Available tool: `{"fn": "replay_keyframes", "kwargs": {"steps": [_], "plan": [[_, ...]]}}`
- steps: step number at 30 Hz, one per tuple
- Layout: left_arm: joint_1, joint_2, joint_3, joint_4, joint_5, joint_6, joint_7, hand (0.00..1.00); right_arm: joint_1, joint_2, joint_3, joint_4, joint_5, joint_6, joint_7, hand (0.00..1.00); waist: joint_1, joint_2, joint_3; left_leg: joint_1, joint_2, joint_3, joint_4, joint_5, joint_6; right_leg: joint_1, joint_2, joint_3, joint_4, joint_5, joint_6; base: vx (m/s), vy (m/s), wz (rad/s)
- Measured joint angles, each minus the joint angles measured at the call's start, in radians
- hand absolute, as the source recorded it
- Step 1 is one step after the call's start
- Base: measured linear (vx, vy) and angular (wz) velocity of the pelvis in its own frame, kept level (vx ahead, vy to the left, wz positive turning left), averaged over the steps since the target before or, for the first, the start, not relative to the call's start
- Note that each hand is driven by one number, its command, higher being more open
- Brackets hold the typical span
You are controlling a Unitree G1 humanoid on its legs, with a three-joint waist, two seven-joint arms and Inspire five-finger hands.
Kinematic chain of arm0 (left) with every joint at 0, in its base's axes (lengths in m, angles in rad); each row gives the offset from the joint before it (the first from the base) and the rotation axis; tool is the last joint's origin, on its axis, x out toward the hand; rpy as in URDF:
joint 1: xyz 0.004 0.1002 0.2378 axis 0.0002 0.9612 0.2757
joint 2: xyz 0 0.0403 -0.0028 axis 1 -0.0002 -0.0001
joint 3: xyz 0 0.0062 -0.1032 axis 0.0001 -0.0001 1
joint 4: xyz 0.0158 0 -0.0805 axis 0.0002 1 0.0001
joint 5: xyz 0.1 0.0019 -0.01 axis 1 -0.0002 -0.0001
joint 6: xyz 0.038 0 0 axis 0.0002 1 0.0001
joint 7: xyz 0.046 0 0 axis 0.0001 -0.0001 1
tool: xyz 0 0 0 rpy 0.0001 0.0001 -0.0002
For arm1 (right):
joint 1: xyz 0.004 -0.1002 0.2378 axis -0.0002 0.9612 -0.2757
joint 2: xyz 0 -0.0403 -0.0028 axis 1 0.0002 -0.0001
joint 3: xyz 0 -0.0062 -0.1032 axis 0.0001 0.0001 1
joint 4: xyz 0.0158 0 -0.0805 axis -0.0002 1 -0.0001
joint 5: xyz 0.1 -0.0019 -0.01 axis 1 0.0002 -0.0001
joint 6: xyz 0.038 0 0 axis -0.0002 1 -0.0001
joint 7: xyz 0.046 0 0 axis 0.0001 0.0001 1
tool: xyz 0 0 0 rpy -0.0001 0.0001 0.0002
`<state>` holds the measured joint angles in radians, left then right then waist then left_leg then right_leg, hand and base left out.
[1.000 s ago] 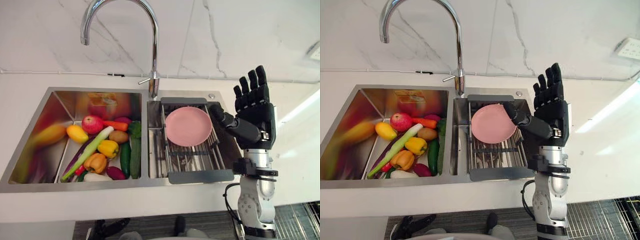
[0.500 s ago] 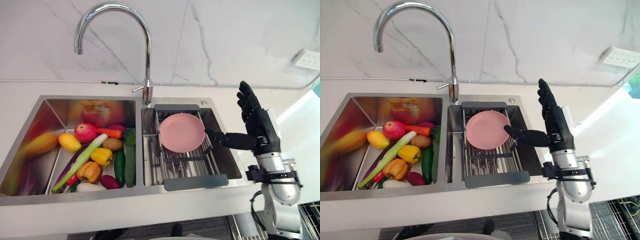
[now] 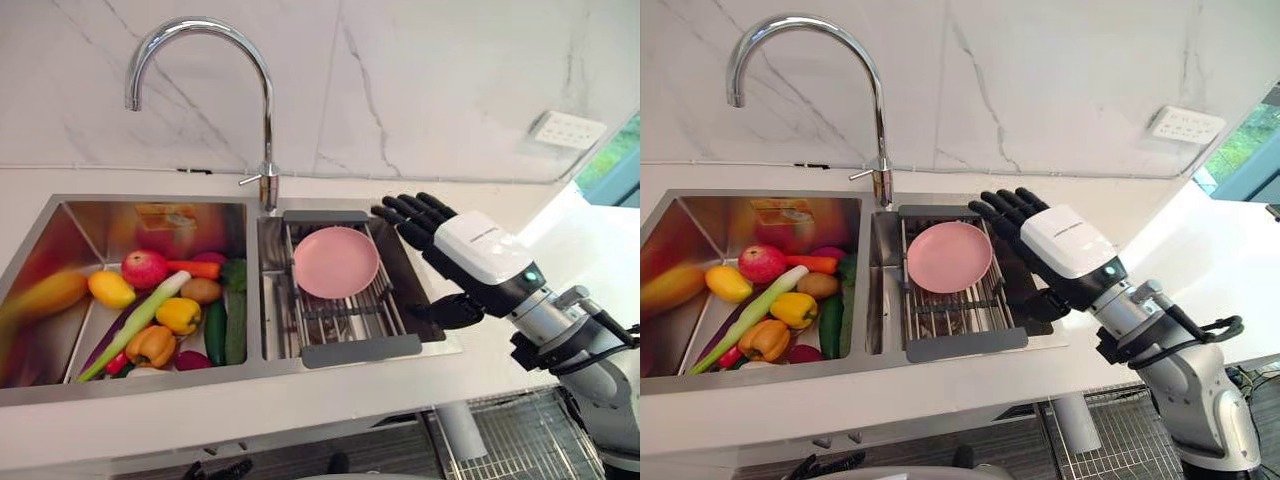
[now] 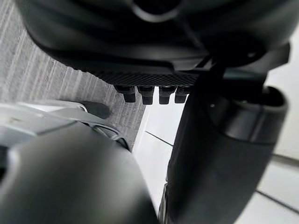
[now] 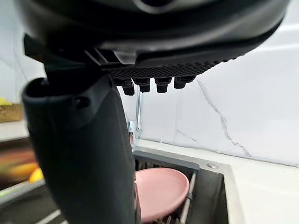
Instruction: Walk over to the sink, pick up the cup, carry it to the dishwasher, place the cup inside the dishwasher, then close the dishwasher door
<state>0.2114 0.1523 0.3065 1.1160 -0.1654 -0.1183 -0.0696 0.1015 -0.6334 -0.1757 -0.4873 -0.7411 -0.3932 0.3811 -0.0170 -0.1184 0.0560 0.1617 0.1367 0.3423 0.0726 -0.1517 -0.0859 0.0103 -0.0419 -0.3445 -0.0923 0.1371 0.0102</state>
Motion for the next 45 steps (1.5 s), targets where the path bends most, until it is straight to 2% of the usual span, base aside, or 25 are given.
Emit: {"fn": "replay_keyframes", "kwargs": {"steps": [3, 7, 13, 24, 34, 45], "plan": [[-0.001, 0.0, 0.0, 0.0, -0.001, 0.003, 0.0, 1.0, -0.024, 0.0, 0.055, 0.054, -0.095, 0.009, -0.004, 1.0, 0.001, 0.001, -0.004, 0.0, -0.001, 0.0, -0.001, 0.0, 0.0, 0.0, 0.0, 0.0, 0.0, 0.005, 0.0, 0.01, 0.047, 0.01], [-0.002, 0.001, 0.0, 0.002, 0.0, 0.003, 0.0, 1.0, -0.055, 0.0, 0.118, 0.107, -0.207, 0.009, -0.071, 1.0, 0.002, 0.003, -0.01, -0.002, -0.006, -0.007, -0.002, 0.003, 0.004, 0.002, -0.006, -0.006, 0.0, 0.007, 0.003, -0.01, 0.053, 0.05], [-0.001, -0.005, -0.001, 0.007, -0.001, 0.01, 0.001, 1.0, -0.086, 0.01, 0.138, 0.156, -0.222, 0.016, -0.168, 1.0, 0.004, 0.017, -0.018, -0.011, -0.012, -0.028, -0.002, 0.01, 0.01, 0.004, -0.014, -0.017, 0.0, 0.011, 0.004, -0.04, 0.047, 0.09], [-0.002, -0.016, -0.007, 0.023, -0.01, 0.016, 0.0, 1.0, -0.094, 0.05, 0.177, 0.25, -0.222, 0.032, -0.194, 1.0, 0.013, 0.05, -0.021, -0.013, -0.01, -0.037, -0.012, 0.025, 0.004, 0.003, -0.013, -0.032, 0.0, 0.011, 0.0, -0.03, 0.024, 0.03], [0.001, -0.024, -0.034, 0.019, -0.01, 0.016, 0.001, 1.0, -0.105, 0.066, 0.229, 0.351, -0.223, 0.07, -0.228, 1.0, 0.021, 0.101, -0.011, -0.01, -0.01, -0.044, -0.024, 0.027, 0.003, 0.004, -0.013, -0.042, -0.001, 0.009, 0.001, 0.01, 0.045, 0.03], [0.005, -0.026, -0.037, 0.012, -0.01, 0.018, 0.003, 1.0, -0.177, 0.088, 0.291, 0.421, -0.238, 0.109, -0.277, 1.0, 0.03, 0.103, -0.008, -0.012, -0.012, -0.057, -0.029, 0.03, 0.003, 0.008, -0.016, -0.057, -0.001, 0.006, 0.005, -0.01, 0.036, 0.04]]}}
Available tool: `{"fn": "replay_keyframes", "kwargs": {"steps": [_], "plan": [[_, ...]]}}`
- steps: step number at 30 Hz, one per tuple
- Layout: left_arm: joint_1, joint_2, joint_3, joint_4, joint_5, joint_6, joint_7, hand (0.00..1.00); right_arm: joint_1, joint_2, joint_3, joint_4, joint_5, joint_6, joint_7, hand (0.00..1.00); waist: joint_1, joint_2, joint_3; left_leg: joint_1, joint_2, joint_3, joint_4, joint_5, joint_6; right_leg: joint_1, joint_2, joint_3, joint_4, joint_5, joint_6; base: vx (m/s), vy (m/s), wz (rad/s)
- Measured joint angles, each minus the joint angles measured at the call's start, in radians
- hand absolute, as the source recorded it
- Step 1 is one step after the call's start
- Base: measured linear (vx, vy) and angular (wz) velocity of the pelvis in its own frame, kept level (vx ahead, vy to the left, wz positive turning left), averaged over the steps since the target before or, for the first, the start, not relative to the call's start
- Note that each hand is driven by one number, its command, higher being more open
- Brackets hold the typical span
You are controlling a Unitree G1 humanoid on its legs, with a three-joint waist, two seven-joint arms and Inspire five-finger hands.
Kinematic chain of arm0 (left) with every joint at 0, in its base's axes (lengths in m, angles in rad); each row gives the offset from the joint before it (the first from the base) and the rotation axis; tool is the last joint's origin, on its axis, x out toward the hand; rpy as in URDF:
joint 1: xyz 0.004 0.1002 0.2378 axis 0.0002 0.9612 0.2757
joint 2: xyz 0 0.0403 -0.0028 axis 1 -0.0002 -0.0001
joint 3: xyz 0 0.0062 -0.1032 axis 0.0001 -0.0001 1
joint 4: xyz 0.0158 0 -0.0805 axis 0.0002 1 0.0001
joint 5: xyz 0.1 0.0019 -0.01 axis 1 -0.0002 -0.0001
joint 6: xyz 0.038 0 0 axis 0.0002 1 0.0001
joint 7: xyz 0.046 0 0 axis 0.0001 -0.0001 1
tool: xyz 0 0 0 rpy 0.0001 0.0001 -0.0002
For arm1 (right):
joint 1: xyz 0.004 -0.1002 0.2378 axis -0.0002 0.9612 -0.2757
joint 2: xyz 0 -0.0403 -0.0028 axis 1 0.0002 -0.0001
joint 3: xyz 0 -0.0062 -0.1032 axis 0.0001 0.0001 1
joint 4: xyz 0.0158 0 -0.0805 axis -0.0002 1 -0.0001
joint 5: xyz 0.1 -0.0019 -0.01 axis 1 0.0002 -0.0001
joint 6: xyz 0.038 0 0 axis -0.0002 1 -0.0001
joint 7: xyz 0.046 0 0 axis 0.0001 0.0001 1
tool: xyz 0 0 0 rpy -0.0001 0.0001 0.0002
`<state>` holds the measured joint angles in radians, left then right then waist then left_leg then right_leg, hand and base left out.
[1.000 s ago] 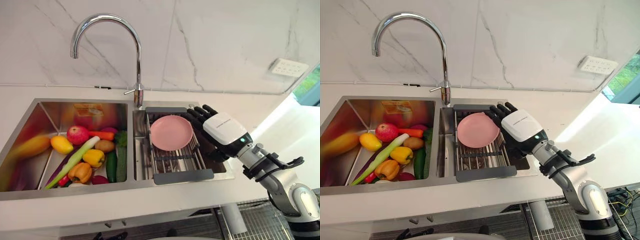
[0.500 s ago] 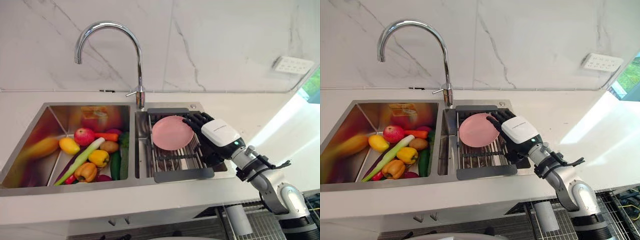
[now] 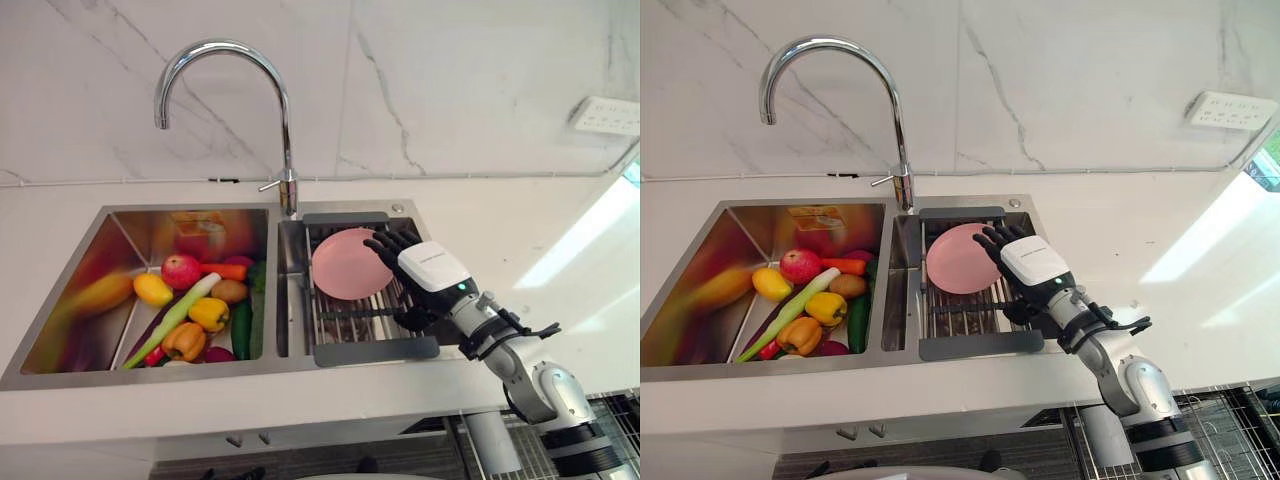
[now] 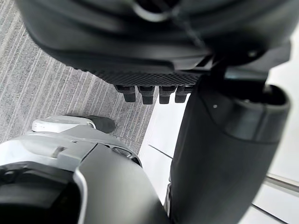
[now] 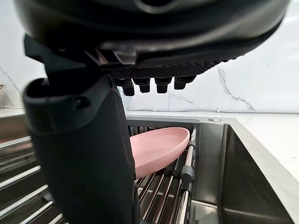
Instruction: Walk over to the sink, pick up the cup, carry it to the dishwasher, place the cup inside the dishwasher, then close the dishwasher door
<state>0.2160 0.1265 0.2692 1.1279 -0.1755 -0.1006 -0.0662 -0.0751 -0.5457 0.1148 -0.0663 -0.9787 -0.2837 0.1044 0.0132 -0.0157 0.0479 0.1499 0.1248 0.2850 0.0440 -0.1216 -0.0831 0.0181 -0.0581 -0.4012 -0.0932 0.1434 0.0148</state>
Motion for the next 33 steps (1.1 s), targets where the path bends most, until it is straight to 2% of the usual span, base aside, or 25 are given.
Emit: {"fn": "replay_keyframes", "kwargs": {"steps": [4, 10, 22, 33], "plan": [[0.002, -0.002, 0.0, -0.015, 0.005, -0.001, 0.002, 1.0, -0.046, 0.001, 0.028, 0.04, -0.05, 0.01, -0.035, 1.0, 0.002, 0.001, 0.006, 0.0, 0.0, -0.009, -0.004, 0.002, 0.0, 0.002, -0.001, -0.008, 0.0, -0.001, 0.001, 0.0, 0.034, 0.06], [0.0, -0.007, -0.023, -0.035, 0.049, -0.034, 0.044, 1.0, -0.085, -0.001, 0.085, 0.089, -0.162, 0.011, -0.042, 1.0, 0.014, 0.003, 0.015, -0.003, -0.001, -0.023, -0.005, 0.003, 0.0, 0.006, -0.002, -0.022, 0.0, -0.004, 0.004, 0.01, 0.039, 0.07], [0.006, -0.013, -0.033, -0.067, 0.058, -0.038, 0.047, 1.0, -0.173, -0.004, 0.17, 0.167, -0.209, 0.019, -0.049, 1.0, 0.028, -0.002, 0.042, -0.008, -0.01, -0.051, -0.013, 0.012, 0.004, 0.014, -0.015, -0.052, 0.0, -0.004, 0.004, -0.01, 0.039, 0.07], [0.005, -0.013, -0.04, -0.077, 0.058, -0.045, 0.055, 1.0, -0.193, -0.004, 0.189, 0.209, -0.282, 0.1, -0.093, 1.0, 0.041, -0.011, 0.054, -0.009, -0.017, -0.069, -0.033, 0.028, 0.007, 0.014, -0.02, -0.068, 0.0, -0.004, 0.004, -0.01, 0.027, 0.05]]}}
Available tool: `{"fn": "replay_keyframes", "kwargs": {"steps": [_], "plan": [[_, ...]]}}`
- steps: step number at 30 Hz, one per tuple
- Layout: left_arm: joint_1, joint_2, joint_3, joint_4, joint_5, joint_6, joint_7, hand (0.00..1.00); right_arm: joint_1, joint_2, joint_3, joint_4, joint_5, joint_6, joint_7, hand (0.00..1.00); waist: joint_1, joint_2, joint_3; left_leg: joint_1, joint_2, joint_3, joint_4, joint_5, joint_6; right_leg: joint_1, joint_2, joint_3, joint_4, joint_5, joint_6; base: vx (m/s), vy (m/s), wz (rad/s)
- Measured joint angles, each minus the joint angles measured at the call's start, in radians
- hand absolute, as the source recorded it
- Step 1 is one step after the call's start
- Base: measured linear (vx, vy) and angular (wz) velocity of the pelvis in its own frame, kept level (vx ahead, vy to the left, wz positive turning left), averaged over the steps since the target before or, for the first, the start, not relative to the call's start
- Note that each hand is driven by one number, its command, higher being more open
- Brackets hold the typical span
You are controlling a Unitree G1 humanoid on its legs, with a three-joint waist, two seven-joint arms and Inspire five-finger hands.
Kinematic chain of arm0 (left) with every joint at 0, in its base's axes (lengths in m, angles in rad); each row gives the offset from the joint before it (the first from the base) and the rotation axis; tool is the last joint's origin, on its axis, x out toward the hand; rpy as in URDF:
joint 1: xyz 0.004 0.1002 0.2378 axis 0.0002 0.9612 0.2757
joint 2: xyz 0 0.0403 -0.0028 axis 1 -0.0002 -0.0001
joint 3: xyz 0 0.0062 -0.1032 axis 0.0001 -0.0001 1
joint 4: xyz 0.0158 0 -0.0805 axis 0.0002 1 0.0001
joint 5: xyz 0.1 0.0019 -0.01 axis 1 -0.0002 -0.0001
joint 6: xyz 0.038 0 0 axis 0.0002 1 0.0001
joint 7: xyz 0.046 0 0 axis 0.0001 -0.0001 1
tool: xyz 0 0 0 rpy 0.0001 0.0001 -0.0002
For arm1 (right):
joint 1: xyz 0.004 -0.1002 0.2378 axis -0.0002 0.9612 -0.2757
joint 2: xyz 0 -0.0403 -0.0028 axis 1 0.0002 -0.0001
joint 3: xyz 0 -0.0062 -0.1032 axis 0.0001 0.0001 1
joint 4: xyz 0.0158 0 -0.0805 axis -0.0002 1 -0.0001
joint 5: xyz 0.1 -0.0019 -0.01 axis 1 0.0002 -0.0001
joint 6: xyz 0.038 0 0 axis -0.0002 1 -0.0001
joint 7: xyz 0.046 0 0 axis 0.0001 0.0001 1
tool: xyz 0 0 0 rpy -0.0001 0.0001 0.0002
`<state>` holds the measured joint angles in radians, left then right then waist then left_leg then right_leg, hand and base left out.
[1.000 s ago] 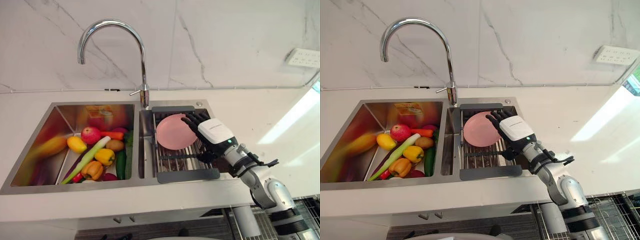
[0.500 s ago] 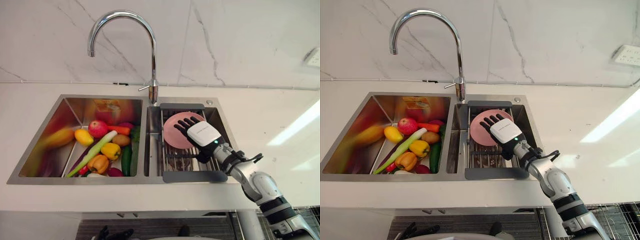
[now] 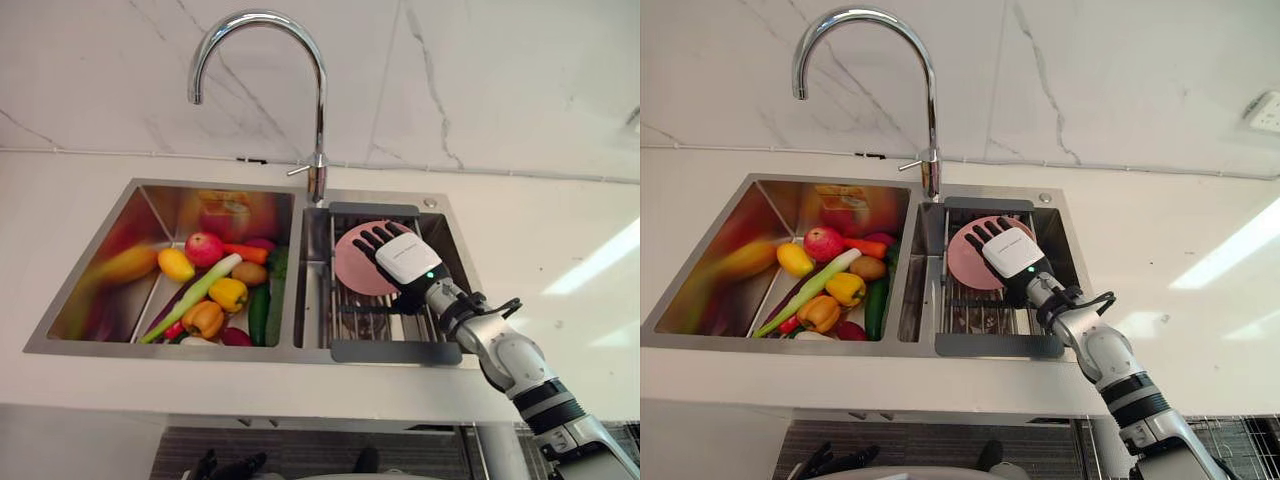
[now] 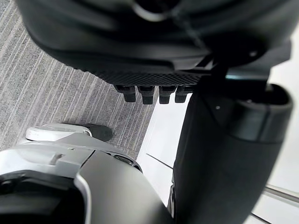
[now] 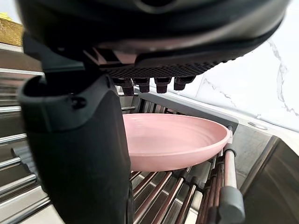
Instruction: Walk over to the sink, pick up the cup, carry it to the dishwasher, place the cup inside the dishwasher, then close the dishwasher door
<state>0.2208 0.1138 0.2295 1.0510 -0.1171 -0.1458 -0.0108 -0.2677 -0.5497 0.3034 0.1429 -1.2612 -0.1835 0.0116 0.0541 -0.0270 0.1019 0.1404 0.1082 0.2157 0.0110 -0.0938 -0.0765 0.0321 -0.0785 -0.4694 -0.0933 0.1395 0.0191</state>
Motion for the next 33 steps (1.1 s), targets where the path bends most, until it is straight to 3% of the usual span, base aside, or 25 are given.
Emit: {"fn": "replay_keyframes", "kwargs": {"steps": [2, 3, 11, 23, 33], "plan": [[0.0, 0.0, -0.001, 0.0, 0.0, -0.002, 0.002, 1.0, -0.004, 0.0, 0.0, 0.01, 0.0, 0.017, -0.005, 1.0, 0.0, -0.001, 0.001, -0.001, -0.004, -0.005, -0.003, 0.003, 0.002, 0.001, -0.004, -0.004, 0.0, 0.001, 0.001, -0.01, 0.034, 0.06], [0.0, 0.0, -0.001, 0.0, 0.0, -0.003, 0.003, 1.0, -0.006, 0.001, 0.0, 0.015, 0.0, 0.019, -0.009, 0.0, 0.0, -0.002, 0.001, -0.001, -0.005, -0.006, -0.003, 0.003, 0.003, 0.001, -0.005, -0.005, 0.0, 0.001, 0.001, -0.02, 0.042, 0.07], [0.001, 0.0, -0.004, -0.004, 0.037, -0.018, 0.036, 1.0, -0.022, 0.005, 0.016, 0.085, -0.002, 0.059, -0.052, 0.0, 0.002, -0.009, 0.003, -0.005, -0.013, -0.014, -0.008, 0.011, 0.008, 0.001, -0.013, -0.012, 0.0, 0.004, 0.006, -0.01, 0.021, 0.03], [0.017, -0.002, -0.043, -0.041, 0.077, -0.057, 0.102, 1.0, -0.077, 0.07, 0.039, 0.287, -0.018, 0.162, -0.333, 0.0, 0.01, -0.008, 0.005, -0.015, -0.013, -0.033, -0.012, 0.03, 0.004, -0.002, -0.014, -0.032, 0.0, 0.0, 0.009, -0.02, 0.007, 0.03], [0.04, -0.012, -0.042, -0.067, 0.077, -0.065, 0.12, 1.0, -0.101, 0.06, 0.032, 0.323, 0.07, 0.208, -0.411, 0.0, 0.011, 0.003, 0.013, -0.036, -0.001, -0.041, -0.011, 0.04, -0.009, -0.017, -0.006, -0.047, 0.0, -0.003, 0.003, -0.02, 0.0, 0.02]]}}
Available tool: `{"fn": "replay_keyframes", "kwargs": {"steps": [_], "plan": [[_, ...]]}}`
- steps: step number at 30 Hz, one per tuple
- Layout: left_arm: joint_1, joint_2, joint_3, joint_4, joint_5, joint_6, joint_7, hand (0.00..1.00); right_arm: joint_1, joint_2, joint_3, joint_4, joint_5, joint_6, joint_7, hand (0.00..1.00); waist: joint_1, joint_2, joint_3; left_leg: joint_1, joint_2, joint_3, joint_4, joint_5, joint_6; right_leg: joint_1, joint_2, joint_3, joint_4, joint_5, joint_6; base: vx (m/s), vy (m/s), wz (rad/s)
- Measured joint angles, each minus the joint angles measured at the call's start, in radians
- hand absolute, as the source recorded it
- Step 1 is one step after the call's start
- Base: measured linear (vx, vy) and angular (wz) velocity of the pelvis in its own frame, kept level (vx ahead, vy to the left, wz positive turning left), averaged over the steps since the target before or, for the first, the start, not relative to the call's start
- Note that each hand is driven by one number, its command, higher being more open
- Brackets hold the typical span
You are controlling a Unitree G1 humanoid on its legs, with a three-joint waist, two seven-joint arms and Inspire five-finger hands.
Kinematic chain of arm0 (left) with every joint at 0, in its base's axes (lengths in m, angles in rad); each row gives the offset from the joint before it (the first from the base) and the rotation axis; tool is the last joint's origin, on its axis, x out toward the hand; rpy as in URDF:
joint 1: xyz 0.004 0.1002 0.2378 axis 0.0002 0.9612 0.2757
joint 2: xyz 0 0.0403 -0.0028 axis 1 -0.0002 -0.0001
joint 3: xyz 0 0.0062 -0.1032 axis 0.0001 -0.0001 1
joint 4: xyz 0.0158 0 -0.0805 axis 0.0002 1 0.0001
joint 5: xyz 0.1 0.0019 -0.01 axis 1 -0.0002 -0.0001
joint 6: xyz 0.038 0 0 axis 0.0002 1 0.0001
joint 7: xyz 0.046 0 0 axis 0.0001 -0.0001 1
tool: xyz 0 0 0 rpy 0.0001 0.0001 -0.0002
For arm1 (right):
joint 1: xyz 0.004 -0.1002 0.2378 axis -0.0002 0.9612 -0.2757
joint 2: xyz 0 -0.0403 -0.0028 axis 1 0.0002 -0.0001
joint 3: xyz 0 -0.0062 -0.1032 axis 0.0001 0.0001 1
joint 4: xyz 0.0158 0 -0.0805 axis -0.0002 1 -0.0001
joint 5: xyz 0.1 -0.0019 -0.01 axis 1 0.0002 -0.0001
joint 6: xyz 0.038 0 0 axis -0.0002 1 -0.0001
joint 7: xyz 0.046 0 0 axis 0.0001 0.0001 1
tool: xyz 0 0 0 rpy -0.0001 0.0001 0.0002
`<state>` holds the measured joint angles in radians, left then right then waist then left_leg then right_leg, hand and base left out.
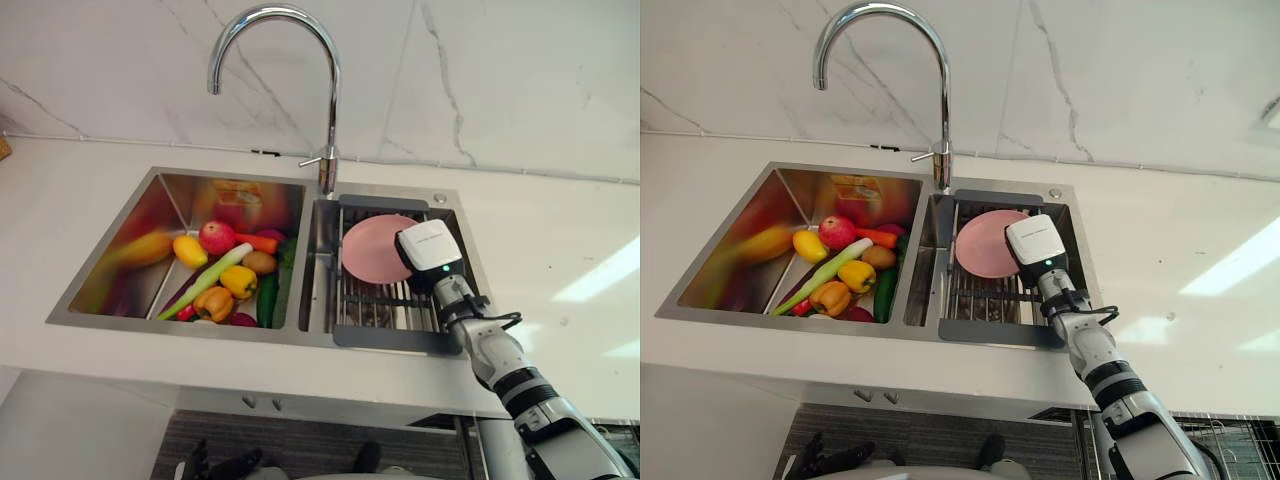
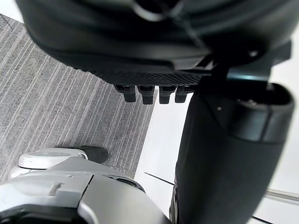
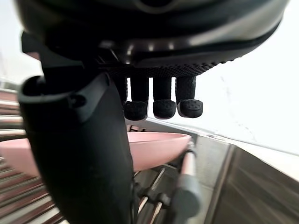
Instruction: Walk over to the sink, pick up the cup, carry it to the dishwasher, place the cup inside the dishwasher, then close the dishwasher door
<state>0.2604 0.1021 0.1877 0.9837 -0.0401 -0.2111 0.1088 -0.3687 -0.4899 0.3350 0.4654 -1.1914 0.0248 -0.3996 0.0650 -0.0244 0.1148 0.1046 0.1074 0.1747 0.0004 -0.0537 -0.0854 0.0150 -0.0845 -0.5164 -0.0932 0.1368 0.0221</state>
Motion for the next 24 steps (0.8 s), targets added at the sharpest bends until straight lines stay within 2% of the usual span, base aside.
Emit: {"fn": "replay_keyframes", "kwargs": {"steps": [4, 12, 17, 24], "plan": [[0.0, -0.001, 0.0, 0.0, 0.0, -0.02, 0.0, 1.0, 0.0, -0.016, -0.066, -0.037, 0.068, -0.003, -0.039, 0.0, -0.001, 0.003, 0.002, 0.001, 0.0, 0.0, 0.0, 0.0, 0.001, 0.0, 0.001, 0.001, 0.0, 0.004, -0.005, 0.02, 0.014, 0.0], [0.009, -0.003, 0.003, 0.001, 0.0, -0.044, 0.001, 1.0, 0.007, -0.021, -0.206, -0.341, 0.181, -0.043, -0.069, 0.0, -0.006, 0.005, 0.003, 0.012, -0.004, 0.005, 0.001, -0.009, 0.011, 0.008, -0.001, 0.012, 0.0, 0.009, -0.005, 0.04, 0.033, -0.01], [0.011, -0.004, 0.004, 0.006, -0.001, -0.066, 0.008, 1.0, 0.046, -0.021, -0.368, -0.55, 0.292, -0.07, -0.147, 0.0, -0.003, 0.005, 0.003, 0.019, -0.01, 0.017, 0.004, -0.014, 0.019, 0.009, -0.006, 0.026, 0.0, 0.016, -0.002, -0.01, 0.013, -0.06], [0.016, -0.007, 0.008, 0.011, -0.001, -0.084, 0.019, 1.0, 0.106, -0.019, -0.569, -0.621, 0.421, -0.068, -0.239, 0.0, -0.015, 0.005, 0.002, 0.026, -0.008, 0.033, 0.007, -0.016, 0.017, 0.01, -0.003, 0.045, 0.0, 0.017, -0.004, -0.03, 0.025, -0.08]]}}
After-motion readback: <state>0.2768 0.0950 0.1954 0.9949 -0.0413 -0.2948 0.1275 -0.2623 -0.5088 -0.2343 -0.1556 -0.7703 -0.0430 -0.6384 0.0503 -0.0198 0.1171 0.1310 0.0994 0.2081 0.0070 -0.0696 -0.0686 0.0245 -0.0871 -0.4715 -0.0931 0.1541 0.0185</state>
